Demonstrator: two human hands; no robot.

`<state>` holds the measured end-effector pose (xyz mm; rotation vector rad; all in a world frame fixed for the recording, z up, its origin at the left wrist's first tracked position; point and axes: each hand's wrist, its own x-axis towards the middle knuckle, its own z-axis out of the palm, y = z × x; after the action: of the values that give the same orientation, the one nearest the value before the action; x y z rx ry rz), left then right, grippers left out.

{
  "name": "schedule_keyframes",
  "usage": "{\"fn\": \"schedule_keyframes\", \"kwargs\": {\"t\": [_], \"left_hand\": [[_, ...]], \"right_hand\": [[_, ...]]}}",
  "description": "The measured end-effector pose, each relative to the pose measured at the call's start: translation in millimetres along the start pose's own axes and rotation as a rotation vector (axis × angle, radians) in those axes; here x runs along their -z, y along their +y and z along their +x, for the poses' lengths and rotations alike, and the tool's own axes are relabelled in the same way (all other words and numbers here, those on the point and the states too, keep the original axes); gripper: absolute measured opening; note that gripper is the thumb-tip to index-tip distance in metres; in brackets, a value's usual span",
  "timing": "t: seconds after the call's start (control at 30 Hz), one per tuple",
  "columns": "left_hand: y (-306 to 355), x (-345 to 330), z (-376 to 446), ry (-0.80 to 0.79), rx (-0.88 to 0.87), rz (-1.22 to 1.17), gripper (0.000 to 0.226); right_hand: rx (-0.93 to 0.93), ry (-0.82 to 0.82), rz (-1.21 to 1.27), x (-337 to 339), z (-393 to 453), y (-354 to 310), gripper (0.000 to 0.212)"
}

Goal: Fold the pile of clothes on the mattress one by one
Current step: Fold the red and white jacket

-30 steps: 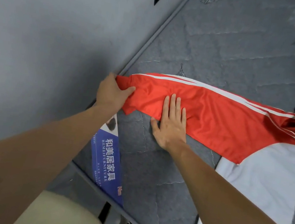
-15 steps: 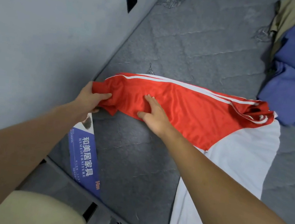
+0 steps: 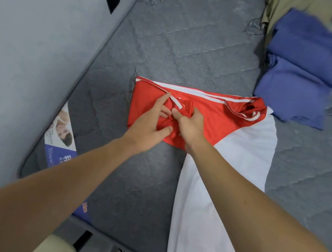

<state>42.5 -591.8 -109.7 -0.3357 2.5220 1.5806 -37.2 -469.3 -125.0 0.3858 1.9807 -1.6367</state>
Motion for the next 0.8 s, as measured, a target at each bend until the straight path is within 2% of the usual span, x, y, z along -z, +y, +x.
{"fn": "schedule_keyframes", "kwargs": {"t": [0.13, 0.17, 0.23, 0.27, 0.33, 0.4, 0.47, 0.53, 0.6, 0.63, 0.73, 0.8], "left_hand": [[-10, -19, 14, -0.026, -0.120, 0.381, 0.077], [-14, -22, 17, -0.052, -0.126, 0.450, 0.071], [-22, -26, 21, -0.111, -0.118, 0.572, 0.061], [-27, -27, 21, -0.132, -0.115, 0.617, 0.059], [-35, -27, 17, -0.108, -0.152, 0.666, 0.057], [-40, -25, 10, 0.013, -0.153, 0.680, 0.058], [-46, -21, 3, 0.187, 0.003, 0.622, 0.065], [-48, -15, 1, 0.343, 0.274, 0.453, 0.078], [-50, -10, 6, 0.413, 0.474, 0.339, 0.088], [-52, -9, 10, 0.415, 0.512, 0.287, 0.089], [-52, -4, 21, 0.426, 0.565, -0.107, 0.068], [-43, -2, 23, 0.442, 0.533, -0.170, 0.044]], "right_hand": [[0.081, 0.180, -0.419, 34, 8, 5, 0.056], [0.171, 0.248, -0.550, 39, 6, 7, 0.061], [0.475, 0.372, -0.853, 48, 1, 12, 0.065], [0.627, 0.368, -0.974, 49, 0, 16, 0.064], [0.853, 0.144, -1.072, 47, 1, 26, 0.062], [0.882, -0.119, -1.180, 47, 5, 40, 0.062], [0.761, -0.204, -1.346, 50, 10, 52, 0.065], [0.676, -0.176, -1.362, 50, 16, 55, 0.068], [0.613, -0.178, -1.324, 47, 19, 53, 0.072], [0.597, -0.191, -1.309, 45, 19, 50, 0.074], [0.654, -0.166, -1.239, 44, 12, 40, 0.078], [0.758, -0.064, -1.110, 47, 3, 31, 0.072]]}}
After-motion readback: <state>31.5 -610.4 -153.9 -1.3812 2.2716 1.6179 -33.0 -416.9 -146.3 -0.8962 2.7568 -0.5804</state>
